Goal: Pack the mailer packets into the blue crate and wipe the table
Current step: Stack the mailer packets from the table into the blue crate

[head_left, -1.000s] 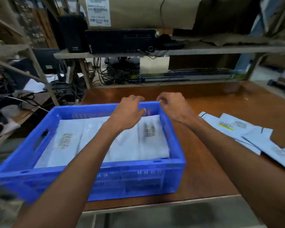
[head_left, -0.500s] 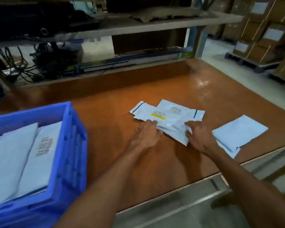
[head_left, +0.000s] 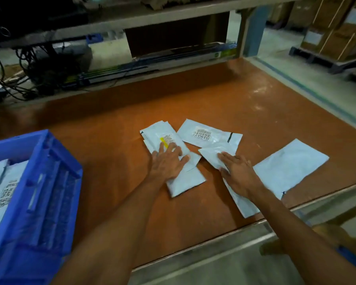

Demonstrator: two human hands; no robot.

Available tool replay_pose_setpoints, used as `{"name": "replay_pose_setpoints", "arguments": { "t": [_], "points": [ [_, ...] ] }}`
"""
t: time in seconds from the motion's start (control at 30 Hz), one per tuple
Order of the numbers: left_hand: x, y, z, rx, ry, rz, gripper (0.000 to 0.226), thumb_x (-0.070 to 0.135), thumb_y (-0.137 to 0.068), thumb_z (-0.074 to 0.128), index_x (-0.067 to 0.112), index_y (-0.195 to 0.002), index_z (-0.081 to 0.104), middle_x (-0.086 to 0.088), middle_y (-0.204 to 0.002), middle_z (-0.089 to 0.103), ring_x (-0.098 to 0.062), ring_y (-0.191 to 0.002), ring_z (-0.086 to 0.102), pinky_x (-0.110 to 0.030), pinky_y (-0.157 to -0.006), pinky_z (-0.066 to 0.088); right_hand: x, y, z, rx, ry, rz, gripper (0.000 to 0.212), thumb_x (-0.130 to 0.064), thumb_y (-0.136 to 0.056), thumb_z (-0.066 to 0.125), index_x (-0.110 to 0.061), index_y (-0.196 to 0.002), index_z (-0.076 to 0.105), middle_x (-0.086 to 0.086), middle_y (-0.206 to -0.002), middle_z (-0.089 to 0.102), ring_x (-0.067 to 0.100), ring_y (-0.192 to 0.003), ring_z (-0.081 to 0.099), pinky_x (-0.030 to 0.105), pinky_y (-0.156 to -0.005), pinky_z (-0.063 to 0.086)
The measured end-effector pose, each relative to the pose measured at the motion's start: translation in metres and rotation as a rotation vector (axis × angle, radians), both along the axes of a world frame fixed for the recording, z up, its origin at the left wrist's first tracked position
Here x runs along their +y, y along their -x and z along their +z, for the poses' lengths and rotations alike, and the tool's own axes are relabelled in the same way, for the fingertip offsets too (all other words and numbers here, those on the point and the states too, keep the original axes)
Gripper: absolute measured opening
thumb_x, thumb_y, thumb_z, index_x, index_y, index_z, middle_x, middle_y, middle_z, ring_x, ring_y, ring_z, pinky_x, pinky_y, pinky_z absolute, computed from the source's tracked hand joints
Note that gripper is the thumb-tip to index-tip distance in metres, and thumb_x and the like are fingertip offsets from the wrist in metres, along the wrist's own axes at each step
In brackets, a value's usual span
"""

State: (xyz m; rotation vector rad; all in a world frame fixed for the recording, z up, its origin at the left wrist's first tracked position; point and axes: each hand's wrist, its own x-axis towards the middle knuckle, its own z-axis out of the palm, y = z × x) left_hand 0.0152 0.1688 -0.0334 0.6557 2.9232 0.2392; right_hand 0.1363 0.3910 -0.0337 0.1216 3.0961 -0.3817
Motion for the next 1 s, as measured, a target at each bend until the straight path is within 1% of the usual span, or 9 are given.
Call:
{"name": "replay_pose_setpoints", "arguments": {
  "t": [0.07,0.17,0.23,0.33,0.5,0.6,0.67,0.77,1.0],
  "points": [
    [-0.028,-0.011,-0.001,0.012,-0.003,0.019,0.054,0.071,-0.092,0.031,0.028,-0.115,0.053,0.003,-0.151,0.034,-0.032,-0.147,0.018,-0.056,-0.112,0.028,-0.019,-0.001,0.008,0.051,0.021,0.012,0.046,-0.033,-0.104,0.037,-0.027,-0.15,0.035,-0.001,-0.156,0.037,0.034,-0.13,0.041,0.045,-0.102,0.036],
    [-0.072,-0.042,-0.005,0.067,-0.028,-0.01,0.039,0.063,-0.091,0.047,0.029,-0.11,0.051,0.003,-0.149,0.035,-0.025,-0.144,0.024,-0.051,-0.109,0.036,-0.061,-0.004,0.019,0.14,-0.044,0.077,0.044,-0.029,-0.102,0.041,-0.024,-0.145,0.042,-0.001,-0.149,0.047,0.034,-0.125,0.046,0.043,-0.1,0.04],
    [-0.098,-0.066,-0.005,0.084,-0.096,0.018,0.032,0.051,-0.091,0.057,0.03,-0.114,0.05,0.005,-0.145,0.038,-0.02,-0.139,0.031,-0.045,-0.108,0.038,-0.092,-0.007,0.024,0.181,-0.039,0.078,0.043,-0.03,-0.1,0.042,-0.023,-0.142,0.044,-0.001,-0.146,0.05,0.033,-0.125,0.045,0.043,-0.099,0.04],
    [-0.13,-0.098,-0.003,0.082,-0.099,0.053,0.04,0.042,-0.089,0.061,0.036,-0.125,0.045,0.01,-0.144,0.04,-0.015,-0.136,0.036,-0.043,-0.112,0.034,-0.126,-0.01,0.016,0.105,-0.016,0.075,0.044,-0.04,-0.102,0.034,-0.024,-0.142,0.04,-0.001,-0.149,0.045,0.029,-0.132,0.038,0.041,-0.103,0.037],
    [-0.137,-0.108,0.006,0.19,-0.123,0.154,0.054,0.054,-0.092,0.051,0.034,-0.14,0.039,0.005,-0.149,0.036,-0.02,-0.138,0.032,-0.045,-0.113,0.025,-0.133,-0.015,-0.008,-0.037,-0.089,0.094,0.067,-0.068,-0.095,0.018,-0.038,-0.154,0.011,-0.002,-0.165,0.008,0.028,-0.15,0.01,0.053,-0.118,0.013],
    [-0.115,-0.083,0.005,0.168,-0.003,0.166,0.075,0.072,-0.089,0.038,0.039,-0.153,0.016,0.0,-0.162,0.017,-0.031,-0.149,0.013,-0.054,-0.116,0.02,-0.122,-0.02,-0.018,-0.02,-0.131,0.15,0.075,-0.076,-0.084,-0.002,-0.046,-0.153,-0.006,-0.005,-0.165,-0.006,0.026,-0.152,-0.002,0.052,-0.12,0.006],
    [-0.104,-0.069,-0.004,0.073,0.064,0.163,0.08,0.076,-0.089,0.031,0.042,-0.155,0.0,0.001,-0.166,0.001,-0.037,-0.15,0.0,-0.058,-0.117,0.013,-0.112,-0.021,-0.024,-0.026,-0.114,0.156,0.071,-0.073,-0.086,-0.002,-0.047,-0.151,-0.011,-0.006,-0.165,-0.009,0.024,-0.152,-0.004,0.048,-0.121,0.006],
    [-0.099,-0.067,-0.021,0.061,0.069,0.165,0.073,0.073,-0.093,0.022,0.044,-0.154,-0.005,0.003,-0.165,-0.009,-0.037,-0.15,-0.007,-0.058,-0.118,0.008,-0.103,-0.018,-0.031,-0.032,-0.059,0.136,0.063,-0.069,-0.095,0.007,-0.047,-0.151,-0.011,-0.008,-0.164,-0.011,0.022,-0.152,-0.006,0.044,-0.122,0.004],
    [-0.089,-0.083,-0.029,0.112,0.036,0.137,0.056,0.044,-0.104,0.021,0.029,-0.157,0.012,-0.003,-0.166,0.0,-0.034,-0.151,-0.001,-0.049,-0.121,0.007,-0.109,-0.019,-0.036,0.032,-0.087,0.126,0.062,-0.059,-0.096,0.003,-0.04,-0.155,0.002,-0.004,-0.165,0.001,0.024,-0.152,0.001,0.037,-0.119,0.004]
  ]
}}
